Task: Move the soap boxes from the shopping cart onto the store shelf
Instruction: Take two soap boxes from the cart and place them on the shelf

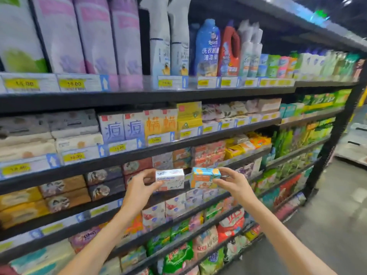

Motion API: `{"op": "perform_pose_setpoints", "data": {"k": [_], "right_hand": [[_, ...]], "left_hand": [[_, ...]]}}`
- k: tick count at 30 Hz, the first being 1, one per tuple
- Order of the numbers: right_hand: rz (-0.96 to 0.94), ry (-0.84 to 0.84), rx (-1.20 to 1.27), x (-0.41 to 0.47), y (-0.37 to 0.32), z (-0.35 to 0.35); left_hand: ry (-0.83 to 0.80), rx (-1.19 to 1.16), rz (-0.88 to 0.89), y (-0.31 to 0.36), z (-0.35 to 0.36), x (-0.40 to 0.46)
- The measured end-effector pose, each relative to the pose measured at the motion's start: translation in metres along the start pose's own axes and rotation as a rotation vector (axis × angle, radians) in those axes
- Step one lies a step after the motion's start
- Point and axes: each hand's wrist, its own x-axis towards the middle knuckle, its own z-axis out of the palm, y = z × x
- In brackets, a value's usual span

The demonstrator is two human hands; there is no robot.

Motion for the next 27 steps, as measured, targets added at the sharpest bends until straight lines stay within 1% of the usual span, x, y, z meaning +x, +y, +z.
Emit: {"op": "perform_pose_setpoints", "data": {"k": [5, 8, 11, 15, 18, 21, 27], "right_hand": [[-0.037, -0.141, 0.015, 0.079, 0.014, -0.010], [-0.045, -0.191, 0.025, 0.112, 0.027, -0.009], [-0.066, -0.206, 0.007, 0.138, 0.038, -0.003], [-0.066, -0.266, -0.018, 0.156, 0.049, 0.007], [-0.076, -0.258, -0.017, 0.160, 0.053, 0.018], [-0.094, -0.248, -0.080, 0.161, 0.055, 0.024], [-0.212, -0.234, -0.223, 0.154, 0.057, 0.029]], "left_hand": [[0.158, 0.099, -0.137, 0.004, 0.025, 0.028], [0.237, 0.204, -0.236, 0.001, 0.037, 0.039], [0.276, 0.221, -0.324, -0.001, 0.046, 0.048], [0.279, 0.273, -0.449, -0.020, 0.056, 0.060], [0.316, 0.352, -0.438, -0.021, 0.066, 0.060], [0.325, 0.422, -0.413, -0.010, 0.074, 0.056], [0.299, 0.522, -0.340, -0.013, 0.078, 0.057]]}}
